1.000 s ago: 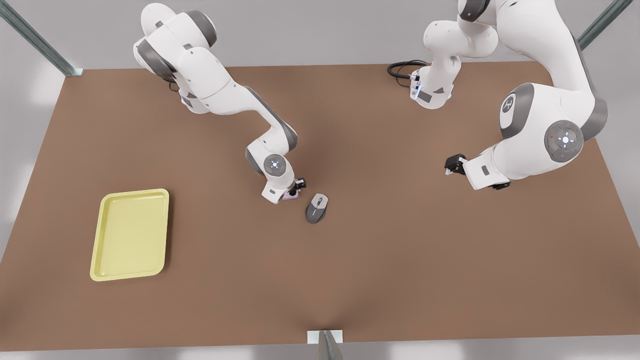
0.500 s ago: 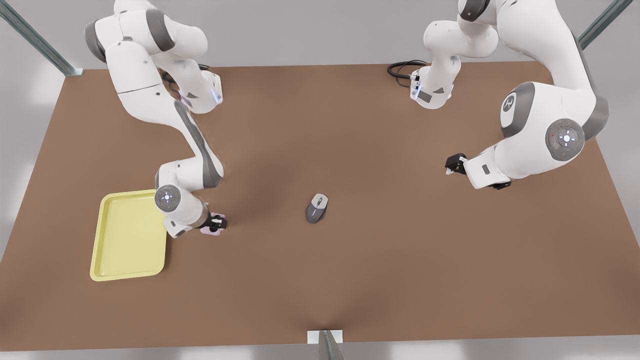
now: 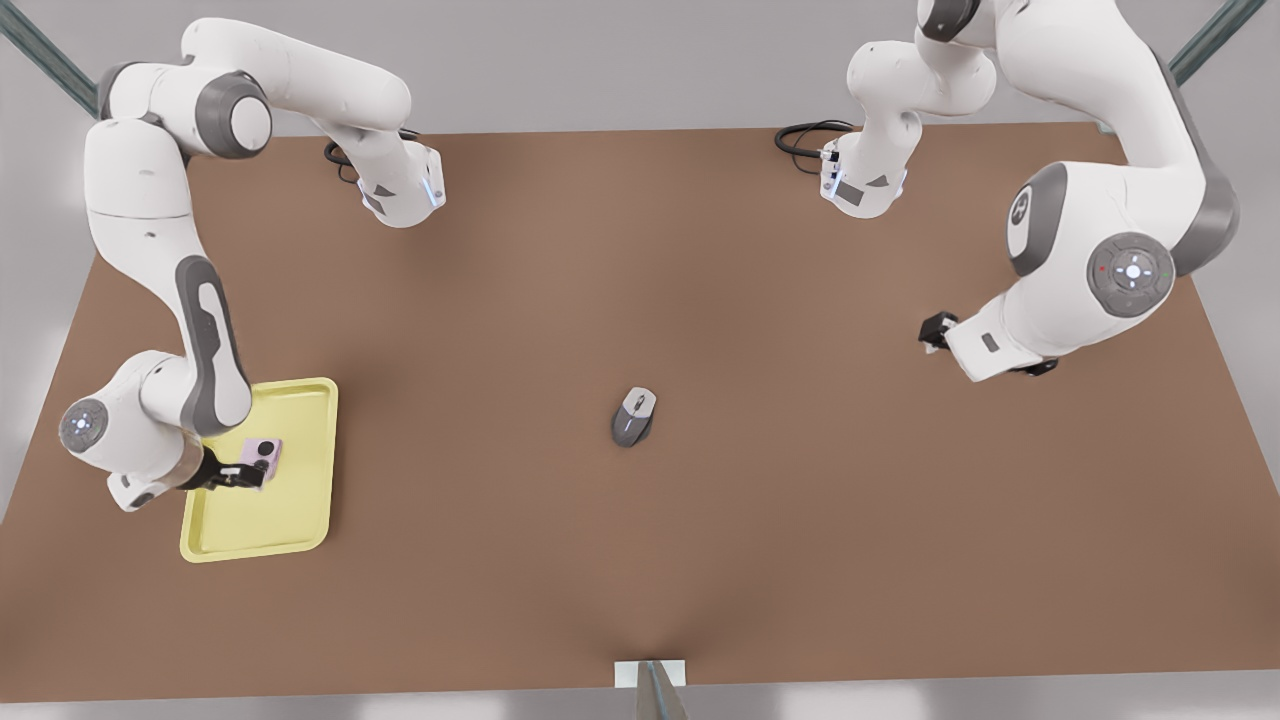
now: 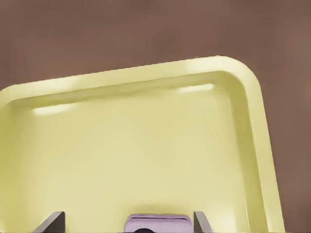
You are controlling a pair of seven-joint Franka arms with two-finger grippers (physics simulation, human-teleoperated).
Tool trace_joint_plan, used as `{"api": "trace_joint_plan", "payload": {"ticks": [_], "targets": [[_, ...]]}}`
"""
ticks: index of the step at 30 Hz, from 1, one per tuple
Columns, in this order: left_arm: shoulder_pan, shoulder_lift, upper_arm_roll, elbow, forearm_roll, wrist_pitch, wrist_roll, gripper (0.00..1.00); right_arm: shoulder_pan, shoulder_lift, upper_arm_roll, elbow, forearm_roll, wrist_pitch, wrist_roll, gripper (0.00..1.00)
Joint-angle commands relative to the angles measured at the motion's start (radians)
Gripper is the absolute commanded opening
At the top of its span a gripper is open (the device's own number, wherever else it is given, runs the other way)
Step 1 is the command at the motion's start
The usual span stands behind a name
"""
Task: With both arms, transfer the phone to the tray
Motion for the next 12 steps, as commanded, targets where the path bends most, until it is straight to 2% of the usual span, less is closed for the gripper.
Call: {"api": "trace_joint_plan", "payload": {"ticks": [1,3,5,7,12], "targets": [[-0.001,0.000,0.002,0.002,0.035,-0.004,-0.083,1.00,0.093,-0.057,0.001,0.135,-0.054,-0.335,-0.250,1.00],[-0.001,0.000,0.002,0.002,0.035,-0.005,-0.083,1.00,0.237,-0.255,0.007,0.104,-0.085,-0.577,0.127,1.00],[-0.002,0.002,0.002,0.000,0.035,-0.005,-0.083,1.00,0.288,-0.396,0.009,0.196,-0.054,-0.884,0.309,1.00],[-0.001,0.003,0.002,0.002,0.035,-0.005,-0.083,1.00,0.279,-0.418,0.006,0.159,-0.042,-0.778,0.312,1.00],[-0.002,0.002,0.002,0.002,0.035,-0.005,-0.083,1.00,0.287,-0.413,0.006,0.159,-0.016,-0.738,0.309,1.00]]}}
